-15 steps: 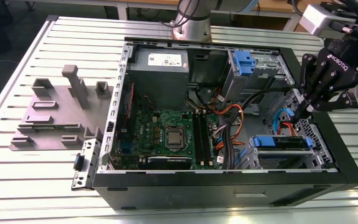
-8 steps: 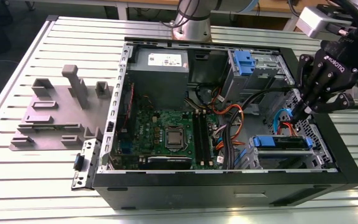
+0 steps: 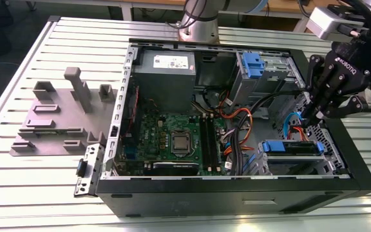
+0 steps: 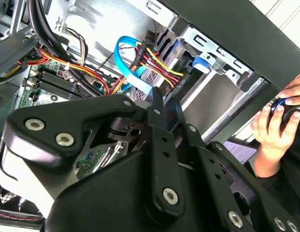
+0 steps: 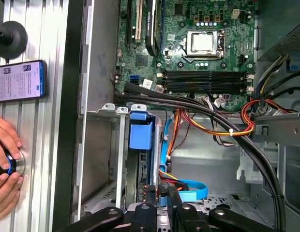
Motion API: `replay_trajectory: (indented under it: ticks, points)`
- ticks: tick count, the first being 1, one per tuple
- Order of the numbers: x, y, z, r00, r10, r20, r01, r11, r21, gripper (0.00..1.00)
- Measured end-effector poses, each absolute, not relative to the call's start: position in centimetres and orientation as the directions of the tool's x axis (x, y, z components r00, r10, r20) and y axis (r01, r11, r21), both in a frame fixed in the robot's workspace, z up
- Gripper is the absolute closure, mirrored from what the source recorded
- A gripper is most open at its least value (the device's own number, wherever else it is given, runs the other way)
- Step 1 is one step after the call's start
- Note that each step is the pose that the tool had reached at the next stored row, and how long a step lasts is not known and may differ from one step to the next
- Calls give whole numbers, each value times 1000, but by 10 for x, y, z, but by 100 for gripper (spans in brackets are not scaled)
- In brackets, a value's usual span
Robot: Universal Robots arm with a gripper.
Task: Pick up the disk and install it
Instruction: 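Insert the second disk wire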
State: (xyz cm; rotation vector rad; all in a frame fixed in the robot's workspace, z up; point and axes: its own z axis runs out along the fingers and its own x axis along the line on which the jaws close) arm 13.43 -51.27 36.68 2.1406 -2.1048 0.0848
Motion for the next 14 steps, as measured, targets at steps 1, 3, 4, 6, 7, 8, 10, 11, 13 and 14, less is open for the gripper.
replay_trajectory:
  ticks: [1,3,4,6,7,8,10,11,13,14]
  points:
    - [134,-513,366,22,-990,137,-998,-14,59,76]
    - [134,-513,365,25,-990,137,-998,-17,59,76]
    - [134,-513,364,27,-990,137,-998,-19,59,76]
    - [134,-513,362,30,-990,137,-998,-22,59,76]
    - [134,-513,361,31,-990,137,-998,-23,59,76]
    - [134,-513,360,32,-990,137,-998,-24,59,76]
    - [134,-513,358,34,-990,137,-998,-26,59,76]
    - [134,-513,357,34,-990,137,-998,-27,59,76]
    - [134,-513,355,36,-990,137,-998,-28,59,78]
    - [134,-513,355,36,-990,137,-998,-28,59,84]
